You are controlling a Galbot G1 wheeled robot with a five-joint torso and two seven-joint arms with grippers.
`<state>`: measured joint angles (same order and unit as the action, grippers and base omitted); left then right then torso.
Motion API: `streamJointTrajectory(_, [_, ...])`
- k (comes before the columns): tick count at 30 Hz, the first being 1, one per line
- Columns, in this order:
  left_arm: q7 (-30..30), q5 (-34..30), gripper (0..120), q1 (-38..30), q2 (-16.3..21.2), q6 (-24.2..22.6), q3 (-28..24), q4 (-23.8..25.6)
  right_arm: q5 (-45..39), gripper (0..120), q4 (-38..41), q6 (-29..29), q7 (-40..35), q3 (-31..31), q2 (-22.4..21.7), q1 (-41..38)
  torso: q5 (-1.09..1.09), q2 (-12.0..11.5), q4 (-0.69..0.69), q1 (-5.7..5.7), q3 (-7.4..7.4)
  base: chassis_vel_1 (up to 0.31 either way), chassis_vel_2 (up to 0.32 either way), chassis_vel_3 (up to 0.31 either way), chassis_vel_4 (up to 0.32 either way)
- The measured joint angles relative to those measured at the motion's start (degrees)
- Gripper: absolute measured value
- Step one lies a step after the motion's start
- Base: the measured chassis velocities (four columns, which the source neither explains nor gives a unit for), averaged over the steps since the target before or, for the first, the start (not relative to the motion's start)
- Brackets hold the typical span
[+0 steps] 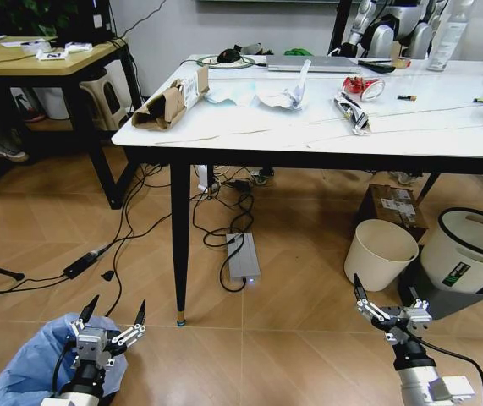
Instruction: Pick up the trash bin and place the trash from the table into it.
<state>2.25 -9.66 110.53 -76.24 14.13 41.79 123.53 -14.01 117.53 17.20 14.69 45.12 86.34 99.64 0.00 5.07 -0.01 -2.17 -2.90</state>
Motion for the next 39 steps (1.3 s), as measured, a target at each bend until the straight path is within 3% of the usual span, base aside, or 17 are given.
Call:
streamJointTrajectory(13, [-0.1, -0.1, 100, -0.1, -0.1, 0.9, 0.1, -0.2, -0.1, 100, 0.3, 0.0, 0.0, 0.1, -0.1, 0.1, 0.00, -2.1, 0.00, 0.06, 2.08, 0.000, 0.000, 0.000, 0.000])
streamJointTrajectory(27, [-0.4, -0.8, 100, -0.2, 0.3, -0.5, 0.9, 0.4, -0.1, 100, 0.5, 0.0, 0.1, 0.1, 0.2, 0.3, 0.00, -1.9, 0.01, -0.06, 1.98, 0.000, 0.000, 0.000, 0.000])
streamJointTrajectory(39, [-5.5, -5.1, 100, -0.1, 4.8, -5.3, 5.8, 2.0, -0.3, 100, 0.2, 0.2, 0.2, 0.0, -0.2, 0.2, -0.01, -1.7, 0.01, -0.08, 1.79, 0.000, 0.000, 0.000, 0.000])
